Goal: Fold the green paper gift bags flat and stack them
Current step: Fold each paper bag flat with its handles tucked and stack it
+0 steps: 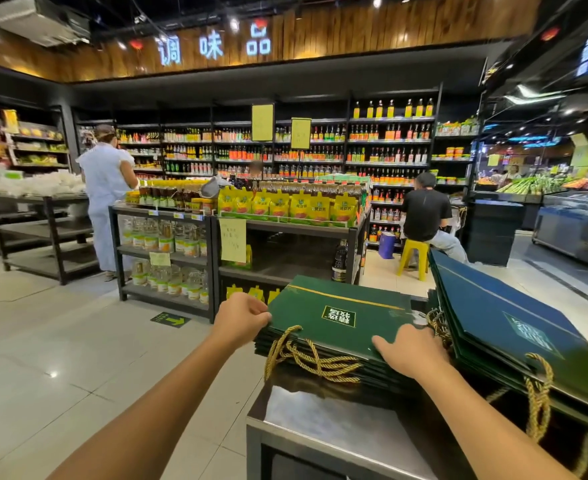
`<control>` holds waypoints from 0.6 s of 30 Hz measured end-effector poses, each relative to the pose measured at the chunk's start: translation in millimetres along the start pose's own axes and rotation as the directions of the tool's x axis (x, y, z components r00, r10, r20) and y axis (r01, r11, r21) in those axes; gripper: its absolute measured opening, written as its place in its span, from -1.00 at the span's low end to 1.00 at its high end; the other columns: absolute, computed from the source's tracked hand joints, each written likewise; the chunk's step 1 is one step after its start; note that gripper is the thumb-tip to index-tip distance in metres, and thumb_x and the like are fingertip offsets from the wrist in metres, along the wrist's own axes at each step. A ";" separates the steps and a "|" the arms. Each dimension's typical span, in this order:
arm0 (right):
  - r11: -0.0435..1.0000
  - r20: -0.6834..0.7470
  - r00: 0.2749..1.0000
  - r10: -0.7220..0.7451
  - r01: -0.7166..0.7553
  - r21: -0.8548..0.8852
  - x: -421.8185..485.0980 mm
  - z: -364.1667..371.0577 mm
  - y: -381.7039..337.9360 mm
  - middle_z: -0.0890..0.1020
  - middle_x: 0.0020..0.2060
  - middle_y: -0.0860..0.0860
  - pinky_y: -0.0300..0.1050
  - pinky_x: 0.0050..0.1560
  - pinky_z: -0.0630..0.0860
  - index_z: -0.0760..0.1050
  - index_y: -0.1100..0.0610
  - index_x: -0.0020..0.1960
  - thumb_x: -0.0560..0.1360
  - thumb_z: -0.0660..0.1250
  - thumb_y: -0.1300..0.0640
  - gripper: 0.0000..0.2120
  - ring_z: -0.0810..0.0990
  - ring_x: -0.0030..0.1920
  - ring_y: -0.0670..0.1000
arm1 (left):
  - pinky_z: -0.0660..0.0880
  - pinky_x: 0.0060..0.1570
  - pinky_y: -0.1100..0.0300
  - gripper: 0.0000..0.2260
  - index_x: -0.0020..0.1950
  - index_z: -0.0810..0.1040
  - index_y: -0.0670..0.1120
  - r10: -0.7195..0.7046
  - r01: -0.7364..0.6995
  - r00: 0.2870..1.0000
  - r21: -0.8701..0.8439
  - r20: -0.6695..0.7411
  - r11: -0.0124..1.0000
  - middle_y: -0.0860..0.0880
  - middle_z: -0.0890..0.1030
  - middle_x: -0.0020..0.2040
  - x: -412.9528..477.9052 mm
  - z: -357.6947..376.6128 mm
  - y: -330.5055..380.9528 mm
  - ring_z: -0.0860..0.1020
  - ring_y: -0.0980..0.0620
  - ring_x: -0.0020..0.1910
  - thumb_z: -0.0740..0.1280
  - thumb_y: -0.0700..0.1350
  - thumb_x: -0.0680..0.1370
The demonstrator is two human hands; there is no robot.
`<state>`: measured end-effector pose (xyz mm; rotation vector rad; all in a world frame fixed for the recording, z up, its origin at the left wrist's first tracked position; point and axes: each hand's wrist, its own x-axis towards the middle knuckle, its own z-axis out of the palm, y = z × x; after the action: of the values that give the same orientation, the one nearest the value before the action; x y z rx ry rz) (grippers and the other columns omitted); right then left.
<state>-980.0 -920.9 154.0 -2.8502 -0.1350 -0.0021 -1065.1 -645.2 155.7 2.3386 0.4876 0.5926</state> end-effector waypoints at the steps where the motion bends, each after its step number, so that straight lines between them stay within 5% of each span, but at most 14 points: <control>1: 0.999 -0.015 1.000 0.002 -0.001 0.048 -3.4 -0.4 1.5 0.45 0.35 0.25 0.05 0.22 0.47 0.48 0.17 0.27 0.59 0.17 -0.32 -0.42 0.43 0.34 0.24 | 0.61 0.06 0.08 -0.81 0.15 0.69 -0.13 -0.005 0.005 1.000 -0.040 -0.005 0.999 -0.07 0.71 0.03 -2.2 -1.3 0.2 0.64 0.02 0.00 0.46 -0.11 0.57; 8: 0.842 -0.193 0.980 -0.037 0.135 0.522 -52.1 6.0 20.0 0.37 0.42 0.12 -0.02 0.16 0.41 0.38 0.11 0.47 0.62 0.28 -0.09 -0.51 0.49 0.13 0.02 | 0.59 0.12 0.08 -0.79 0.19 0.67 -0.11 -0.029 0.007 0.997 -0.288 -0.069 0.958 -0.01 0.69 0.02 -49.7 -8.7 -1.5 0.62 0.07 0.03 0.43 -0.11 0.58; 12: 0.779 -0.294 0.955 -0.050 0.221 0.586 -77.0 16.8 32.6 0.47 0.37 0.05 0.03 0.39 0.30 0.49 0.07 0.38 0.62 0.31 -0.05 -0.62 0.38 0.42 0.06 | 0.55 -0.03 0.17 -0.83 0.17 0.69 -0.07 -0.056 -0.005 0.990 -0.422 -0.132 0.907 0.00 0.70 -0.03 -86.6 -15.3 -2.7 0.62 0.07 -0.02 0.41 -0.11 0.60; 18: 0.711 -0.422 0.905 -0.062 0.336 0.618 -98.1 30.0 58.9 0.50 0.12 -0.10 -0.05 0.34 0.34 0.59 -0.01 0.20 0.58 0.36 0.00 -0.79 0.42 0.27 -0.09 | 0.58 -0.12 0.25 -0.86 0.13 0.70 -0.02 -0.120 0.016 0.981 -0.559 -0.150 0.829 0.03 0.73 -0.06 -130.2 -6.6 -11.5 0.68 0.10 -0.09 0.40 -0.12 0.60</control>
<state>-1072.6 -977.7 107.1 -2.0263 -0.3006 -0.4499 -1178.4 -696.9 115.7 1.7120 0.4078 0.7953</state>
